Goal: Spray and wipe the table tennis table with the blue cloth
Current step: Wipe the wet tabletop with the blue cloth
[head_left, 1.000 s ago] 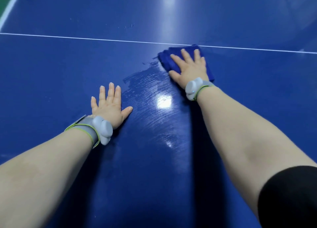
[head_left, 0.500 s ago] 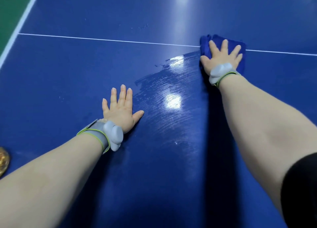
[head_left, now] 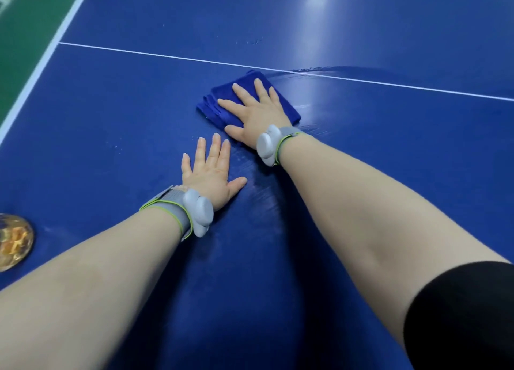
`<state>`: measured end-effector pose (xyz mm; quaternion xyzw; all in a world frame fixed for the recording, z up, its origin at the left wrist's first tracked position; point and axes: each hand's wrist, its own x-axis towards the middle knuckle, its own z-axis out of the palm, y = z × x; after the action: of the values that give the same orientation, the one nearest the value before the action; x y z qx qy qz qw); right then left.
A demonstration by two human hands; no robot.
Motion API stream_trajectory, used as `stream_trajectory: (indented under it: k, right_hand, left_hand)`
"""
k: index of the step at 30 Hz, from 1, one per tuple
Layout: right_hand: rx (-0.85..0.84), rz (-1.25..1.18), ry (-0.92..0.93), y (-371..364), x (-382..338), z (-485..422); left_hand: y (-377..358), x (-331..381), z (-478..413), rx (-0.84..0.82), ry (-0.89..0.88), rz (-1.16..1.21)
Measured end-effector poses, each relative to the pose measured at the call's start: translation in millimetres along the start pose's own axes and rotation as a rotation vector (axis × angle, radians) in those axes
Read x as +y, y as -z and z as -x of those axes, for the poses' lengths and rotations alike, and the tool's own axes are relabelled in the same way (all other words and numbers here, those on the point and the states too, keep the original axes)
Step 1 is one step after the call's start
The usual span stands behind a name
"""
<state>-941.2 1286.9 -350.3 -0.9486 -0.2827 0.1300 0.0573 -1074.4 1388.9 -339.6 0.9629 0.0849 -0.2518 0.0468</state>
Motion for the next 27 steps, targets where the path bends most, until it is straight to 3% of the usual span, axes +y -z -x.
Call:
stream_trajectory:
  k: [3,7,12,15,21,23,27]
  right_hand:
    - [0.049,0.015,-0.148,4,33,-2]
    - [0.112,-0.034,-0.481,10,78,-3]
    - [0.135,-0.080,-0.693,9,64,-14]
    - [0.127,-0.064,-0.579,7,32,-33]
    - [0.052,-0.005,-0.117,-8,-77,-47]
    - [0.026,0.013,-0.010,-11,-97,-47]
    - [0.010,0.026,0.009,-10,-84,-43]
  left_hand:
    - [0,-3,1,0.001,-0.027,0.031]
    - [0,-9,1,0.008,-0.066,0.100]
    - [0,-13,3,0.048,-0.112,0.235]
    - [-1,-19,4,0.078,-0.136,0.321]
    - [3,-51,11,0.176,-0.228,0.588]
    - [3,-71,20,0.200,-0.205,0.536]
    - [5,-102,37,0.101,-0.108,0.302]
